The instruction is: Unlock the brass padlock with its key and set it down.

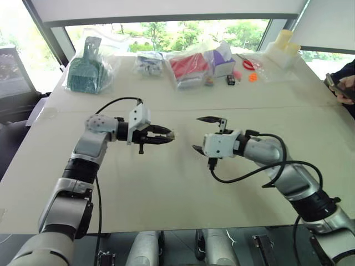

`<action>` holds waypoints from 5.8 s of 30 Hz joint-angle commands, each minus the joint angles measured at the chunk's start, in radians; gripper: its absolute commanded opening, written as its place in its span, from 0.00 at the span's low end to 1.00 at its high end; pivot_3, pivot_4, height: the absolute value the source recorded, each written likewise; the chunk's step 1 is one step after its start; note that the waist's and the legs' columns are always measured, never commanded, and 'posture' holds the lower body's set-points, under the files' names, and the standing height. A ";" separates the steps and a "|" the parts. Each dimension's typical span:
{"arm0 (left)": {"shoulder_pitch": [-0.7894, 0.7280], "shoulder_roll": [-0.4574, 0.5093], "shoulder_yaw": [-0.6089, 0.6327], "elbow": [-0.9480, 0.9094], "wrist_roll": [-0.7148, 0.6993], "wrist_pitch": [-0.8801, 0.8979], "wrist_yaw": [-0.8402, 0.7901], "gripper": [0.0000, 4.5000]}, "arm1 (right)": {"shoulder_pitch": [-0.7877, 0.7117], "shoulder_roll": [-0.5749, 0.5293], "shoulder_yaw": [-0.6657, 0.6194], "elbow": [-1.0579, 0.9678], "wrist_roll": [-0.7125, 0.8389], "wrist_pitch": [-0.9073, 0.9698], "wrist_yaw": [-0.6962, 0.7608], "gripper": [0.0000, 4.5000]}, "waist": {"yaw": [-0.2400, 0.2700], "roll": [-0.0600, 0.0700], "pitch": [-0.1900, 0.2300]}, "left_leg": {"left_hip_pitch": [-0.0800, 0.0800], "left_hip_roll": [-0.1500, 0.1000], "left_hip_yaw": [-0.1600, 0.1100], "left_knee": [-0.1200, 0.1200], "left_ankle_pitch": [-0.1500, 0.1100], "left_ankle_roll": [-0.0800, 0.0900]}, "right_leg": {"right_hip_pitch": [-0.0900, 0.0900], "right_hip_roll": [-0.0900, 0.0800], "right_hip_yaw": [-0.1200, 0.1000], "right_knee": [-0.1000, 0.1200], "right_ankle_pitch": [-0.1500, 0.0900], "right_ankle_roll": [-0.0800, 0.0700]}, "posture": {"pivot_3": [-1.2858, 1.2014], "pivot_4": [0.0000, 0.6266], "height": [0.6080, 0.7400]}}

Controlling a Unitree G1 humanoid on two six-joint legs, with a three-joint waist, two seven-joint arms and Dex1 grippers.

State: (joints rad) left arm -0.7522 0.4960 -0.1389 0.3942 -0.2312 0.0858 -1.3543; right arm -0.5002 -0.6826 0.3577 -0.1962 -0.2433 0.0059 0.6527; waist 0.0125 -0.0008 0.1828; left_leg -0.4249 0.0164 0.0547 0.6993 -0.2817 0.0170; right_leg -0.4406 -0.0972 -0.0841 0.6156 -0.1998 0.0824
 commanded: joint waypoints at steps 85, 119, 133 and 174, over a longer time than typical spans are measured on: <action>-0.124 0.058 0.008 -0.118 -0.124 0.094 -0.152 0.17 | -0.311 0.061 -0.003 0.437 -0.276 -0.930 -0.202 0.99 | -0.004 0.000 0.000 | 0.001 0.000 0.004 0.000 0.001 -0.001 | 0.000 0.000 0.001 0.002 0.000 0.001 | 0.52 0.24 1.00; -0.121 0.073 0.003 -0.110 -0.094 0.142 -0.110 0.40 | -0.303 0.055 -0.006 0.436 -0.278 -0.921 -0.199 0.00 | -0.004 0.000 0.000 | 0.001 0.000 0.004 0.000 0.001 -0.001 | 0.000 0.000 0.001 0.002 0.000 0.001 | 0.52 0.24 1.00; -0.089 0.128 0.083 -0.216 -0.165 0.225 -0.055 0.93 | -0.284 0.050 -0.007 0.437 -0.276 -0.902 -0.201 0.00 | -0.007 0.001 0.000 | 0.001 0.000 0.004 0.000 0.001 -0.002 | 0.000 0.000 0.001 0.002 0.000 0.001 | 0.52 0.24 1.00; -0.008 0.116 0.033 -0.173 -0.101 0.174 -0.003 0.01 | -0.286 0.049 -0.009 0.420 -0.269 -0.881 -0.191 0.00 | -0.007 0.001 0.000 | 0.001 0.000 0.004 0.000 0.001 -0.002 | 0.000 0.000 0.001 0.002 0.000 0.001 | 0.52 0.24 1.00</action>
State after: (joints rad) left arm -0.7458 0.6136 -0.1224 0.2287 -0.3341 0.2814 -1.3678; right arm -0.7802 -0.6312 0.3731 0.2598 -0.5361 -0.8773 0.4636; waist 0.0059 -0.0002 0.1831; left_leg -0.4235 0.0166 0.0590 0.6991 -0.2804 0.0151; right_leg -0.4406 -0.0969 -0.0832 0.6180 -0.2001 0.0830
